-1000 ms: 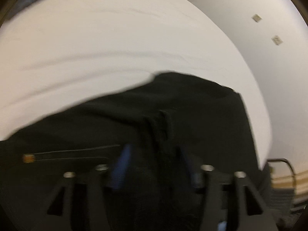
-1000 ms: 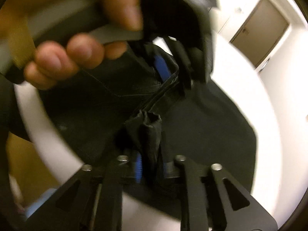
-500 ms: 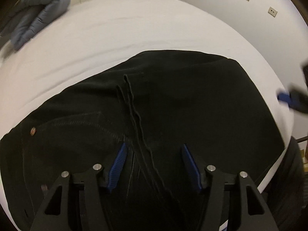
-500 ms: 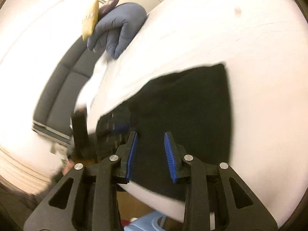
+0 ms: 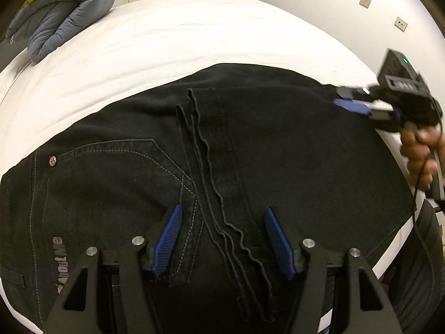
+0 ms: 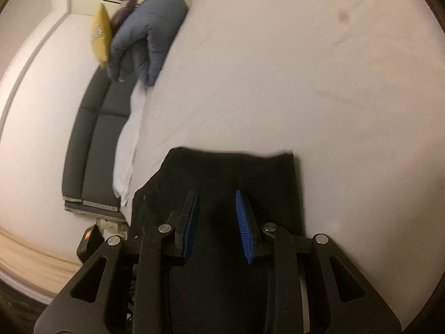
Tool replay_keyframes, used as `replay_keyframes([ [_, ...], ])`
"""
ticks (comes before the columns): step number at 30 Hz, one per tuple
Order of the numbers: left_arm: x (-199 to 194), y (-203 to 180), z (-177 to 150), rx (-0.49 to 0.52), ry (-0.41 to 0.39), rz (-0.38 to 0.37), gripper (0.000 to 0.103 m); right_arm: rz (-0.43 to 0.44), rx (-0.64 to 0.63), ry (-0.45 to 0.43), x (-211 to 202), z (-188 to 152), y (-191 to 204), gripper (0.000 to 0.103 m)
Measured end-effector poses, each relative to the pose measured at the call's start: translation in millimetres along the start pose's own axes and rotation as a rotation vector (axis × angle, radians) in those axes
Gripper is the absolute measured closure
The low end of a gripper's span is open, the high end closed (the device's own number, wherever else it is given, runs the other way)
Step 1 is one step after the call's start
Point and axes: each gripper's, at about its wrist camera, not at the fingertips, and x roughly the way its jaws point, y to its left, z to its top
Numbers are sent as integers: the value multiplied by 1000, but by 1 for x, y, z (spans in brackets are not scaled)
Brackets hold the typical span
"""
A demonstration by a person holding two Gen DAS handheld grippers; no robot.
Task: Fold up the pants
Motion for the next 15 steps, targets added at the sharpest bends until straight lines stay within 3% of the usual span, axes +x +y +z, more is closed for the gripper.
replay_keyframes([
  [8,-2,10,-3,3,-9,0,38,49,-68,68,-7,-101,22,78],
  [15,-3,8,-6,5,-15,13,38,39,-74,71,-16,-152,38,78],
])
